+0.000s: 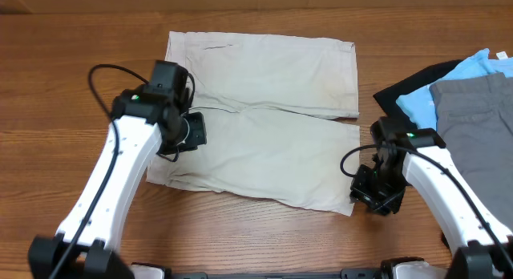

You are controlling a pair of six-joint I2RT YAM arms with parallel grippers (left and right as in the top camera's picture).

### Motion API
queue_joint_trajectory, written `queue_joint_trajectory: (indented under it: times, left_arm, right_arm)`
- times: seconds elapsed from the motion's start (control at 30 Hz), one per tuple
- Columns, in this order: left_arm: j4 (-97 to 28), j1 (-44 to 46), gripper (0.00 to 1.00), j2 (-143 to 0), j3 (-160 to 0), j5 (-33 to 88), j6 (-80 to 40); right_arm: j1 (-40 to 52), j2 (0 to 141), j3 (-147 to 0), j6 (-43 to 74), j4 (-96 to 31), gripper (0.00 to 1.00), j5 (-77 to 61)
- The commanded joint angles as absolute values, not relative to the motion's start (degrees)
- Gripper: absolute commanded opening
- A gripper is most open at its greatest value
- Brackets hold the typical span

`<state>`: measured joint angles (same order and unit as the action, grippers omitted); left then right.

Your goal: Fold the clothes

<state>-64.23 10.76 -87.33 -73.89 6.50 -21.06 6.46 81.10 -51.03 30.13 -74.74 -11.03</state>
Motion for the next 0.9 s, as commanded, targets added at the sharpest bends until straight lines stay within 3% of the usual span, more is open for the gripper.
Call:
queue_joint_trajectory:
  times: [0.0,0.27,0.47,0.87]
  left_arm:
    - [-65.87,10.41,0.09,-84.75,-74.52,5.37,-22.68]
    - [-66.67,10.41,0.19,-84.68,-74.06,2.72,-22.79]
    - [-67.53,9.28,0.34,-84.68,-74.06,2.50,-22.98]
    - [-68.77,7.35,0.36,-84.68,-74.02,2.50,-22.72]
  right_arm:
    - [6.42,77.49,-52.23,32.12,-75.11,0.77,-10.57]
    - [6.42,75.66,-45.25,39.57,-67.96,0.69,-14.17]
    - [6.42,75.66,-37.93,44.05,-58.89,0.65,-16.67]
    - [7.33,76.73,-33.93,50.72,-51.83,0.63,-15.94]
